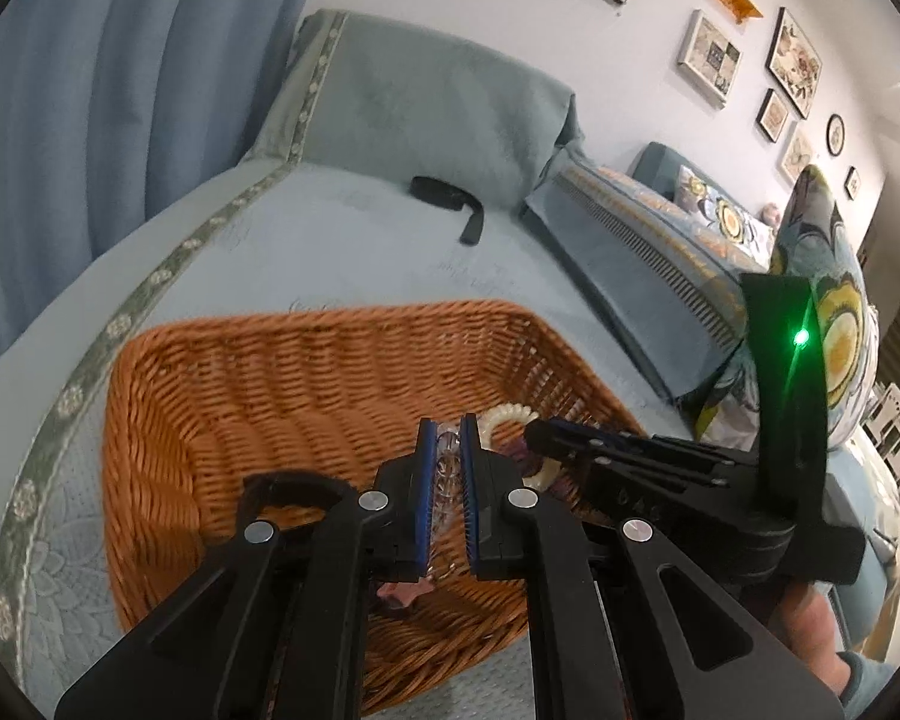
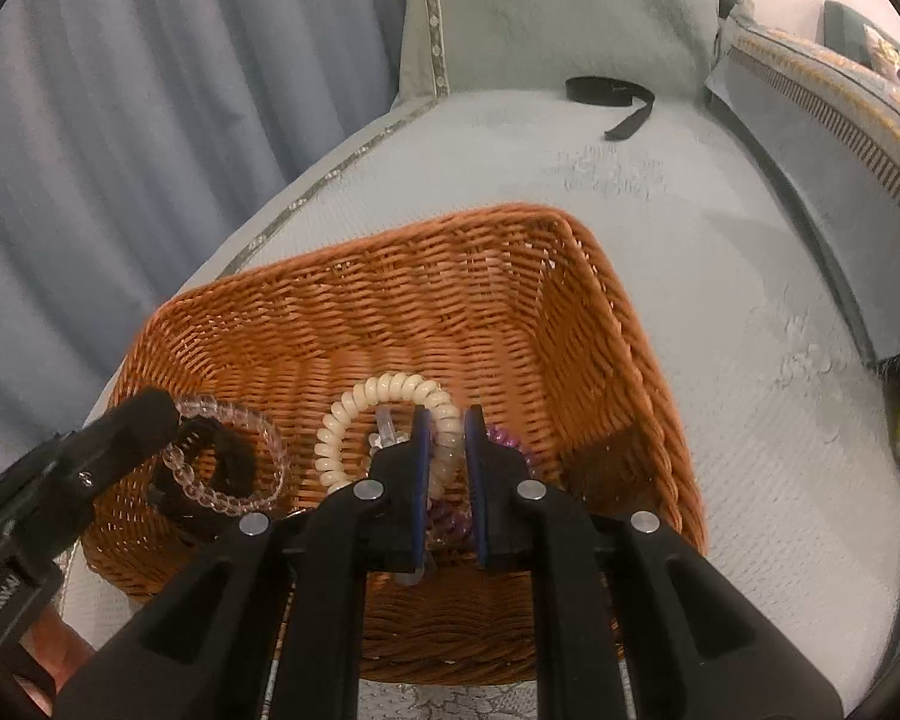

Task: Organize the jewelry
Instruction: 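Carry both bracelets over the basket and open both tools to drop them, then grasp the silver hair clip with the left tool while the right tool grasps the silver key ring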

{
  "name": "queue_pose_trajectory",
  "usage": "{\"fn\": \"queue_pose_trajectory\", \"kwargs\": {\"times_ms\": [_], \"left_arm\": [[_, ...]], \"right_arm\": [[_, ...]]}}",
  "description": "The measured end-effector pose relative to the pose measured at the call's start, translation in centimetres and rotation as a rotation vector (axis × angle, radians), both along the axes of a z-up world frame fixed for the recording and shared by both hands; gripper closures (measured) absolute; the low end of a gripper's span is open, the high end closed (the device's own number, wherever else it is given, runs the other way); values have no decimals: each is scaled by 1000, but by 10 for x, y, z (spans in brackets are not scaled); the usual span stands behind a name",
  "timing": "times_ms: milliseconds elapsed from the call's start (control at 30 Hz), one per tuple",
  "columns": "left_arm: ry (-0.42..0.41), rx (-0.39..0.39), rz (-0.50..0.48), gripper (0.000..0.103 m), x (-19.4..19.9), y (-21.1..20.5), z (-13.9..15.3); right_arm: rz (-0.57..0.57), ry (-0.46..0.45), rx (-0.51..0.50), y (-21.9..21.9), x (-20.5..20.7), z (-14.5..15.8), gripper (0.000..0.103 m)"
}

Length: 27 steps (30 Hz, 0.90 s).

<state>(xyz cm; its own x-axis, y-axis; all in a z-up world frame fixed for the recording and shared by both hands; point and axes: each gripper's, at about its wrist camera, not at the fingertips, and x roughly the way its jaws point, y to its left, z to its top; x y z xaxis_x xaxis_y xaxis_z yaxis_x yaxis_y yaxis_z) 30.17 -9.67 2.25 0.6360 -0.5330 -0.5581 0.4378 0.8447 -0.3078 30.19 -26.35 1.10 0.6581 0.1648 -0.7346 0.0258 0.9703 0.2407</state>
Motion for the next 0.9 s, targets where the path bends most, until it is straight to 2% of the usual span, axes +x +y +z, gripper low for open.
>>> {"fn": "queue_pose_trajectory", "kwargs": {"times_ms": [33, 100, 167, 367, 533, 667, 800, 900], "left_arm": [[9, 2, 0, 97, 0, 1, -2], [12, 3, -3, 89, -3, 5, -2], [-7, -1, -5, 72, -11, 9, 2], [-71, -45, -29, 57, -51, 27, 20], [-117, -80, -28, 57, -94, 47, 33], [-141, -85, -20, 57, -127, 61, 36], [-148, -87, -6, 57, -154, 74, 31], [-136, -73, 8, 57, -166, 79, 19]], "right_arm": [[-2, 2, 12, -2, 0, 0, 93], [1, -3, 33, -5, -2, 2, 93], [1, -16, 37, -8, -7, 6, 92], [18, -74, 67, -18, -38, 28, 72], [59, -146, 61, -18, -85, 53, 72], [93, -189, 41, -13, -125, 62, 72], [126, -198, 46, -11, -166, 53, 72], [141, -179, 43, -8, -182, 40, 72]]}}
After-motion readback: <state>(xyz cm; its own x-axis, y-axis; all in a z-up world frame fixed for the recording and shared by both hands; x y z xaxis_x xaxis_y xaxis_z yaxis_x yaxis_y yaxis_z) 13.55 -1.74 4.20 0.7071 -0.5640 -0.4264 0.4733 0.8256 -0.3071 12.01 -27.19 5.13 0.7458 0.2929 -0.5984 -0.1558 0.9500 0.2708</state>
